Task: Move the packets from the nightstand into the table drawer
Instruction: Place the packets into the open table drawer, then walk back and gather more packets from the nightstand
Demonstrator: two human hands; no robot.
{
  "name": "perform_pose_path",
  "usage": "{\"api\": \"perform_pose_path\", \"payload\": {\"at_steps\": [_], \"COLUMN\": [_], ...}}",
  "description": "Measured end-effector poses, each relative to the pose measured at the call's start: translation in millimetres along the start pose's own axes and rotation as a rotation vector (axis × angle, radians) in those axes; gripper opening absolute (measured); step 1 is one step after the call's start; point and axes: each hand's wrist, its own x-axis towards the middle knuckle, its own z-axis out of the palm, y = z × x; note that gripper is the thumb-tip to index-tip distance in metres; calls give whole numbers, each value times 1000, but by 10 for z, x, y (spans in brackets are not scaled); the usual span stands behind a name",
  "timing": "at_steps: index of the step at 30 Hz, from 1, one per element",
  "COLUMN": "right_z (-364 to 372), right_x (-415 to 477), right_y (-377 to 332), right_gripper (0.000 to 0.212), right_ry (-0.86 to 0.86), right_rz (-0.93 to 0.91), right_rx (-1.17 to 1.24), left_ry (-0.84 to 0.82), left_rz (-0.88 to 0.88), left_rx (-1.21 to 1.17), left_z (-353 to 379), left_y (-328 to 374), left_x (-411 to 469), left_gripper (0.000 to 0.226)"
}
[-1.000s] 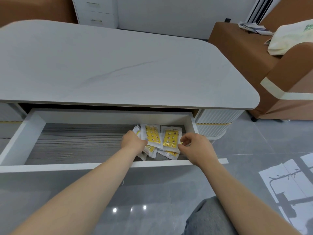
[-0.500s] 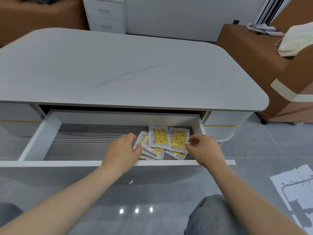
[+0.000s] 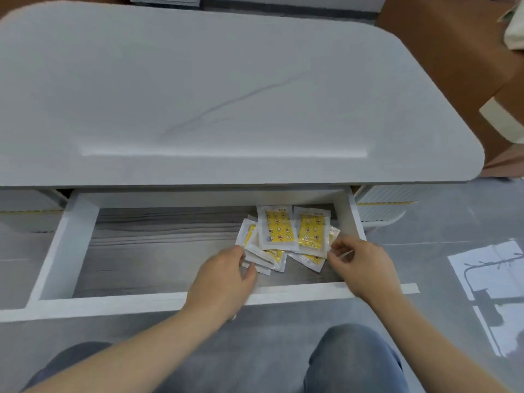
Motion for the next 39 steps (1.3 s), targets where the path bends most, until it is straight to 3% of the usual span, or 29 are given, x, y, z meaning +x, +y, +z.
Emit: {"api": "perform_pose_path", "payload": {"at_steps": [6,13,22,26,32,39], "right_z": [-372,-1525,-3784,-4915,-6167,-7385], "right_x": [24,-284,-999,-1243,-1420,-1541], "right_y": [-303,-758,-1209,-1196,-899,-526], "right_gripper": [42,21,37,39,41,34], "right_ry": [-123,-166,-237,-137,28,211], "right_rz": [75,134,49,31,26,0], "right_rx": [-114,-53,-84,-117,-137,-208], "left_ry": [-170,-196,-248,-246,-164,-92], "left_rz": [-58,-126,49,221,499,638], "left_rx": [28,-53,-19,-23,-60,-110], "left_z": [-362,-1303,-2766,-3273,-3624,-3823], "left_y": [181,919,2554,3509,4912,6165], "left_x": [61,-223,-924,-1077,-1113,-1188], "left_gripper": [27,25,19,15,28,24]}}
